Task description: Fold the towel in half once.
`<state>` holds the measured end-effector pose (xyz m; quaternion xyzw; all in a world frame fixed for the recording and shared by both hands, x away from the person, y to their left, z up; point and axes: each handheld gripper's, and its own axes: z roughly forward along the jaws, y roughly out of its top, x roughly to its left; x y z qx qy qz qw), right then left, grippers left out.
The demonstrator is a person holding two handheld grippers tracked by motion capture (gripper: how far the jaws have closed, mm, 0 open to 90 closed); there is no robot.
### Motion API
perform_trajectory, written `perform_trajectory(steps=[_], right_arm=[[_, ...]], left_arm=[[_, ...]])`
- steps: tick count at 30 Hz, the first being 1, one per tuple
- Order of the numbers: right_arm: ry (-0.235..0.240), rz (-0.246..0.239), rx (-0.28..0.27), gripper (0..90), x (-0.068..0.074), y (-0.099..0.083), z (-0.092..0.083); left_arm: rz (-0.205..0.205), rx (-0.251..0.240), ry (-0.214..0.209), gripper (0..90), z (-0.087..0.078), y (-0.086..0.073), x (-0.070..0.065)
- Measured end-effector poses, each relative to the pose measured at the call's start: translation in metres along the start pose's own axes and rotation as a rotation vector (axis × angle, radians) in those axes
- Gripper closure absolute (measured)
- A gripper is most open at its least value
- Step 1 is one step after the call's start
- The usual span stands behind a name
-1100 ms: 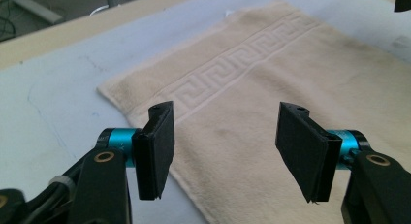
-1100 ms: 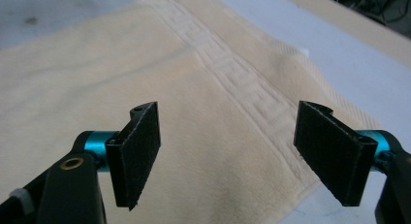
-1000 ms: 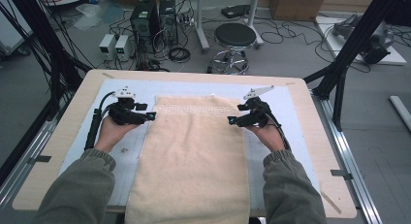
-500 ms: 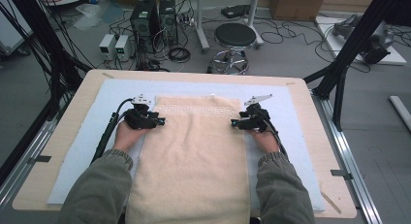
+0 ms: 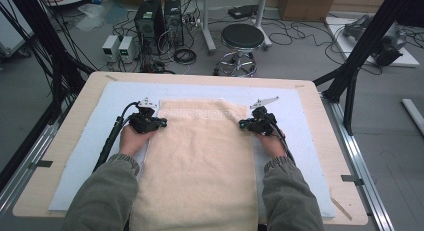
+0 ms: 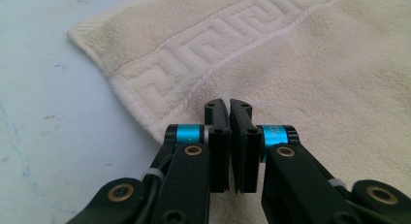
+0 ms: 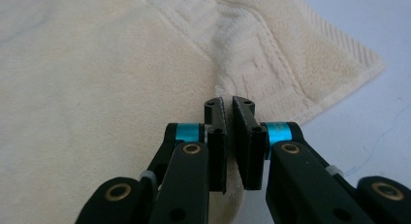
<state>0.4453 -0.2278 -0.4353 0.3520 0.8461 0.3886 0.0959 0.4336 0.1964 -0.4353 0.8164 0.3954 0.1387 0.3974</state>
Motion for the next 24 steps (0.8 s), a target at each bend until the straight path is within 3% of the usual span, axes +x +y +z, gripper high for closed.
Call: perform_trajectory(steps=[3,7,9,12,13,18,21,23,24], right_arm=[[0.039,0.009,-0.036,85.2,0.002,0.003,-0.01],[0.075,-0.019,-0.065,85.4,0.009,0.008,-0.026],[0.116,-0.04,-0.088,85.4,0.017,0.012,-0.043],[0.146,-0.059,-0.105,85.4,0.023,0.012,-0.055],[0.162,-0.071,-0.119,85.4,0.031,0.012,-0.069],[0.202,-0.118,-0.128,85.4,0.052,0.004,-0.091],[0.212,-0.142,-0.131,85.3,0.068,-0.005,-0.1],[0.212,-0.177,-0.085,85.3,0.084,-0.01,-0.105],[0.216,-0.196,-0.108,85.3,0.091,-0.014,-0.108]], left_arm=[[0.009,-0.037,-0.015,86.3,-0.011,0.004,0.001],[0.041,-0.063,-0.042,86.4,-0.03,0.009,-0.002],[0.06,-0.074,-0.061,86.4,-0.04,0.011,-0.006],[0.07,-0.137,-0.086,86.4,-0.06,0.01,-0.011],[0.063,-0.152,-0.093,86.3,-0.066,0.008,-0.013],[0.111,-0.174,-0.115,86.4,-0.094,-0.009,-0.032],[0.151,-0.147,-0.126,86.3,-0.104,-0.025,-0.047],[0.175,-0.153,-0.114,86.3,-0.112,-0.039,-0.058],[0.187,-0.162,-0.102,86.1,-0.116,-0.046,-0.062]])
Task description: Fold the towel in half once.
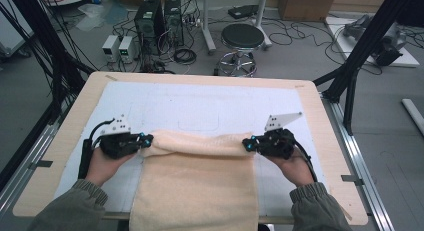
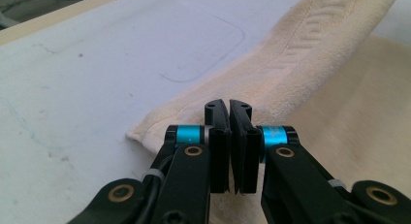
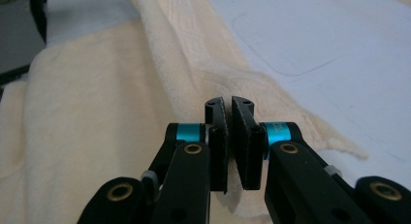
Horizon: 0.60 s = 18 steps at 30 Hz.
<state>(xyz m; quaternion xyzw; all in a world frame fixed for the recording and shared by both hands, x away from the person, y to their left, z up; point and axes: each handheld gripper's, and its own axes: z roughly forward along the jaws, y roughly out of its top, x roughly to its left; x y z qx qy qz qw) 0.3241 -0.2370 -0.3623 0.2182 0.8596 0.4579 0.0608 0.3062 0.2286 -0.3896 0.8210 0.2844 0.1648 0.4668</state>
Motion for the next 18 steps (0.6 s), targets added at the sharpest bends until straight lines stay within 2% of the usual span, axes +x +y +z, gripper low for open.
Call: perform_trajectory(steps=[1,2,4,6,8,10,11,13,18], right_arm=[[0.015,0.01,0.001,85.3,0.007,-0.003,-0.001],[0.015,0.004,0.014,85.3,0.014,-0.006,-0.001],[0.03,0.002,0.008,85.2,0.024,-0.015,-0.001],[0.039,0.009,0.027,84.9,0.032,-0.026,0.001],[0.056,0.031,0.034,83.6,0.037,-0.039,0.003],[0.062,0.034,0.05,74.6,0.041,-0.049,0.004],[0.051,0.041,0.053,70.8,0.045,-0.055,0.003],[0.036,0.051,0.019,67.7,0.047,-0.061,-0.002],[-0.017,0.074,-0.013,60.3,0.036,-0.06,-0.006]], left_arm=[[-0.002,-0.014,-0.004,86.0,-0.004,-0.006,-0.004],[-0.022,-0.028,-0.01,85.8,-0.007,-0.012,-0.009],[-0.021,-0.009,-0.027,85.5,-0.011,-0.022,-0.016],[-0.022,0.017,-0.053,85.1,-0.013,-0.031,-0.023],[-0.005,0.047,-0.077,83.0,-0.015,-0.036,-0.028],[-0.002,0.066,-0.095,71.8,-0.017,-0.038,-0.03],[-0.003,0.065,-0.099,65.7,-0.019,-0.038,-0.03],[-0.011,0.052,-0.091,61.9,-0.021,-0.037,-0.027],[-0.041,0.022,-0.078,58.0,-0.015,-0.027,-0.012]])
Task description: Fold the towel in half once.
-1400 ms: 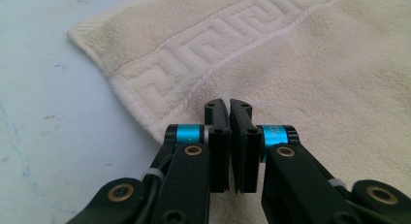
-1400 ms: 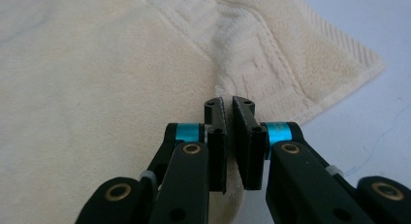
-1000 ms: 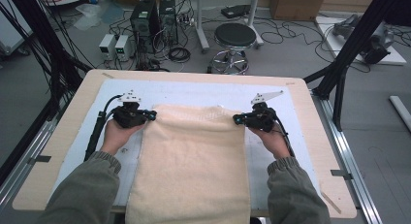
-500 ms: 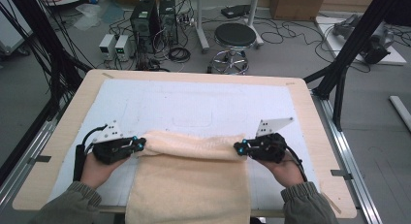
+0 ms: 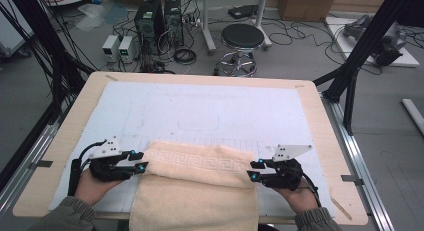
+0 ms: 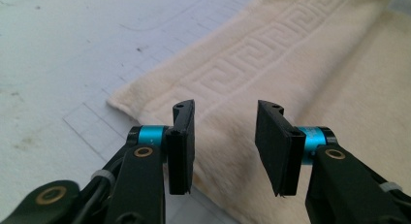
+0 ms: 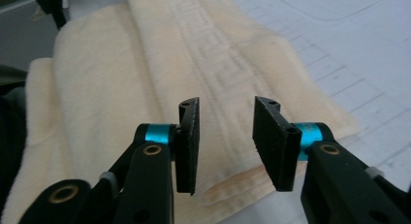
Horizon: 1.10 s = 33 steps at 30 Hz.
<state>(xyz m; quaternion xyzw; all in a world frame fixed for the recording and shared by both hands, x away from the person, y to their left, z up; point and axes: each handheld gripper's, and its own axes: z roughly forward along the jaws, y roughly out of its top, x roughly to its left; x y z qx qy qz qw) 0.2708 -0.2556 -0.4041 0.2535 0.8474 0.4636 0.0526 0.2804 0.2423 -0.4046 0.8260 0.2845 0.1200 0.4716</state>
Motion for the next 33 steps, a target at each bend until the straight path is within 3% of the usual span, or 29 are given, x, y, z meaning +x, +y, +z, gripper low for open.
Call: perform_trajectory(steps=[2,5,12,15,17,19,22,25,27,29,30,32,33], right_arm=[[-0.007,-0.005,0.006,57.6,-0.006,0.003,0.006],[-0.024,-0.003,0.043,53.3,-0.016,0.005,0.02],[-0.014,0.049,0.097,49.3,-0.038,0.004,0.051],[-0.023,0.037,0.098,60.6,-0.04,0.004,0.054],[-0.007,0.032,0.099,70.5,-0.041,0.005,0.054],[-0.009,0.022,0.103,79.8,-0.039,0.006,0.053],[-0.011,0.013,0.091,83.0,-0.038,0.009,0.05],[-0.014,0.002,0.08,83.8,-0.036,0.013,0.047],[-0.017,0.003,0.077,84.1,-0.035,0.014,0.046],[-0.014,0.002,0.067,84.3,-0.036,0.015,0.045],[-0.014,0.0,0.058,84.4,-0.037,0.015,0.044],[-0.017,0.011,0.053,84.3,-0.038,0.015,0.042],[-0.02,0.006,0.05,84.4,-0.039,0.015,0.042]], left_arm=[[-0.015,-0.019,0.013,56.7,0.006,0.004,0.005],[-0.033,-0.004,0.034,54.8,0.018,0.007,0.014],[-0.086,0.12,0.013,50.7,0.048,0.0,0.028],[-0.062,0.129,0.022,59.6,0.05,-0.001,0.028],[-0.042,0.138,0.054,70.9,0.049,-0.001,0.027],[-0.04,0.136,0.059,78.8,0.048,0.0,0.028],[-0.047,0.12,0.065,88.9,0.045,0.0,0.028],[-0.027,0.125,0.071,89.5,0.044,0.0,0.028],[-0.037,0.109,0.067,89.5,0.045,0.001,0.028],[-0.044,0.087,0.073,88.7,0.044,0.002,0.029],[-0.056,0.076,0.078,84.1,0.044,0.002,0.029],[-0.083,0.069,0.086,61.9,0.047,0.002,0.031],[-0.105,0.069,0.076,56.0,0.048,0.002,0.032]])
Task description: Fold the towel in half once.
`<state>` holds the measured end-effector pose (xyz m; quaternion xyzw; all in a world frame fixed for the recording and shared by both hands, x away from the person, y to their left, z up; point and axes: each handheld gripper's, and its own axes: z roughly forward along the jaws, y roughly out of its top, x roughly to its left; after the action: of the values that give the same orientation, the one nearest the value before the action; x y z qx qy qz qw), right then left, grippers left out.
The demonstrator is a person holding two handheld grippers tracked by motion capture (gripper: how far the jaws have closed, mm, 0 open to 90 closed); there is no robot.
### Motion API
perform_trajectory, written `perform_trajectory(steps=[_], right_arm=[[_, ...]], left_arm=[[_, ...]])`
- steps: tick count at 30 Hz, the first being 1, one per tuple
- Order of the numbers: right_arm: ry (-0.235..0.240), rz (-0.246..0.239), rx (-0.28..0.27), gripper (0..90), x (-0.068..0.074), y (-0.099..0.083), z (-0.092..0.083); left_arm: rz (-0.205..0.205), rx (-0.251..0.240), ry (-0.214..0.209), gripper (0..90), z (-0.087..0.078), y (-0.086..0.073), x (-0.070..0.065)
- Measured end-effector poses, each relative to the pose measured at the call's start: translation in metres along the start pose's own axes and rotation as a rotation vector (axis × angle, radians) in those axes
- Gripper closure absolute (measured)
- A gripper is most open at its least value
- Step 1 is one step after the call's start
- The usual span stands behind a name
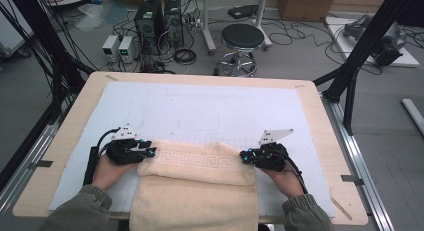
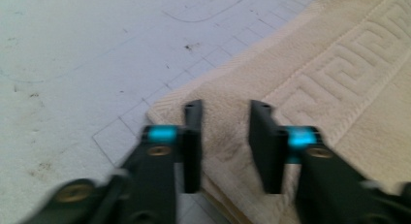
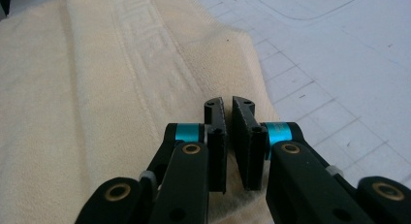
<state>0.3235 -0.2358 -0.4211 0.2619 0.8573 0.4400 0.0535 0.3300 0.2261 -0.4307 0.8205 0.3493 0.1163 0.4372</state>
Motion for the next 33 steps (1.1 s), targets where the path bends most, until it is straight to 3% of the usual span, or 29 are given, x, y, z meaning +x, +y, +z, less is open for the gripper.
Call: perform_trajectory(steps=[1,4,6,11,14,22,29,33], right_arm=[[0.0,0.004,0.002,84.4,-0.001,0.0,0.0],[-0.006,0.008,0.0,84.3,-0.002,0.0,0.002],[-0.006,0.013,0.002,84.3,-0.003,0.001,0.003],[-0.005,0.021,-0.013,84.4,-0.005,0.006,0.004],[-0.003,0.015,-0.02,84.3,-0.005,0.008,0.004],[-0.01,-0.004,-0.052,84.4,0.0,0.015,-0.006],[-0.017,-0.025,-0.078,84.5,0.006,0.024,-0.016],[-0.009,-0.036,-0.084,84.5,0.011,0.024,-0.022]], left_arm=[[-0.014,0.001,-0.013,53.0,0.002,0.0,0.0],[-0.003,0.031,-0.01,51.5,0.008,0.0,0.0],[-0.005,0.043,-0.024,59.2,0.012,0.0,0.0],[0.035,0.041,-0.008,79.6,0.013,0.002,-0.004],[0.047,0.028,0.006,84.0,0.008,0.003,-0.004],[0.052,-0.047,0.037,85.1,-0.004,0.009,-0.008],[0.071,-0.093,0.041,85.0,-0.018,0.018,-0.013],[0.093,-0.118,0.032,85.0,-0.03,0.019,-0.021]])
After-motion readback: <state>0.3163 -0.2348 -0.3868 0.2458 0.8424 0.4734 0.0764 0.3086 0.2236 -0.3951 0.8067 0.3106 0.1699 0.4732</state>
